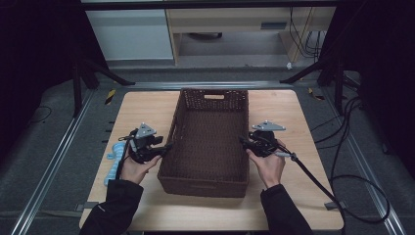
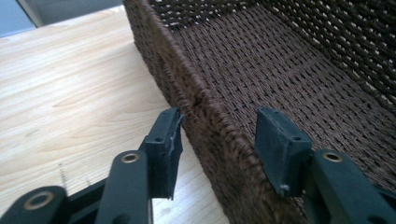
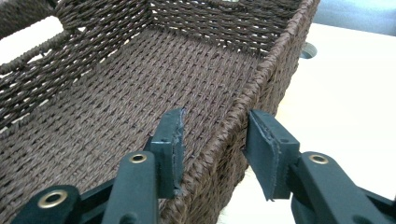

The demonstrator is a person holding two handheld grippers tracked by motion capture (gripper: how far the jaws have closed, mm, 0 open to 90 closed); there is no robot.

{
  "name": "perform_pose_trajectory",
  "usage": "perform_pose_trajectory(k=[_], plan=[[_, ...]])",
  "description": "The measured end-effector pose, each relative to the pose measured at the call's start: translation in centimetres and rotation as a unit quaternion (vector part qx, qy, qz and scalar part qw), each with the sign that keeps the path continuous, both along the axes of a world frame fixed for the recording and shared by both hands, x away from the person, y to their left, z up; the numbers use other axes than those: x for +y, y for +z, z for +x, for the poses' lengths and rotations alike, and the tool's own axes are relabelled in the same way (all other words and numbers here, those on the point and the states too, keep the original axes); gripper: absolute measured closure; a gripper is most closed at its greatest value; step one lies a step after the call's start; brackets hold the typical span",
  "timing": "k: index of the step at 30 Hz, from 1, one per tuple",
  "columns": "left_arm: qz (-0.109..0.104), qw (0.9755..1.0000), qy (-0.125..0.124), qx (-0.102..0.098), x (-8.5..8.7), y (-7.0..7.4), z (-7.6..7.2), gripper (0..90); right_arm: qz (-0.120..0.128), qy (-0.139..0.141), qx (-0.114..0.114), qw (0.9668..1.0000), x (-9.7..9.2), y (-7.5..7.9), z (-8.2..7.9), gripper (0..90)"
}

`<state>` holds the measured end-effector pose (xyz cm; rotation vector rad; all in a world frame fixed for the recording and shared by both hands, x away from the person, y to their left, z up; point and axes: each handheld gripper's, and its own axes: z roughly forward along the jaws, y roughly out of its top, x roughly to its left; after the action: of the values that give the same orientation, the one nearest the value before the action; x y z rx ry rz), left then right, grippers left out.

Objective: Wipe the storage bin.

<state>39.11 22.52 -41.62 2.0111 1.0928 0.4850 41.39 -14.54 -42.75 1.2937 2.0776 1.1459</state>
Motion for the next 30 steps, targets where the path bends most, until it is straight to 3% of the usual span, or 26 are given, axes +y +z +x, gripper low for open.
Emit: perform_pose_trajectory(k=[3,5,9,13,20,30], plan=[[0.003,0.9999,-0.006,0.011,-0.6,-0.6,0.1,59.3,0.004,0.001,-0.011,0.9999,-0.3,0.5,-0.3,52.4],[0.014,0.9999,0.0,0.008,-0.8,-0.8,0.0,60.9,0.014,0.003,-0.014,0.9998,-0.5,1.0,-0.6,50.0],[0.005,0.9999,0.006,0.015,-0.8,-0.9,-0.2,63.0,0.018,0.011,-0.01,0.9997,-0.7,1.2,-1.1,49.2],[0.005,0.9999,0.005,0.015,-1.1,-1.0,-0.8,65.1,0.002,0.018,-0.006,0.9998,-0.5,0.9,-1.2,49.2],[0.013,0.9999,0.005,0.01,-1.7,-1.1,-1.4,66.1,0.001,0.024,0.01,0.9997,-0.7,0.2,-1.0,50.1],[0.012,0.9999,0.006,0.006,-2.9,-1.2,-1.8,65.3,-0.022,0.014,0.03,0.9992,-0.9,-0.5,-0.6,55.0]])
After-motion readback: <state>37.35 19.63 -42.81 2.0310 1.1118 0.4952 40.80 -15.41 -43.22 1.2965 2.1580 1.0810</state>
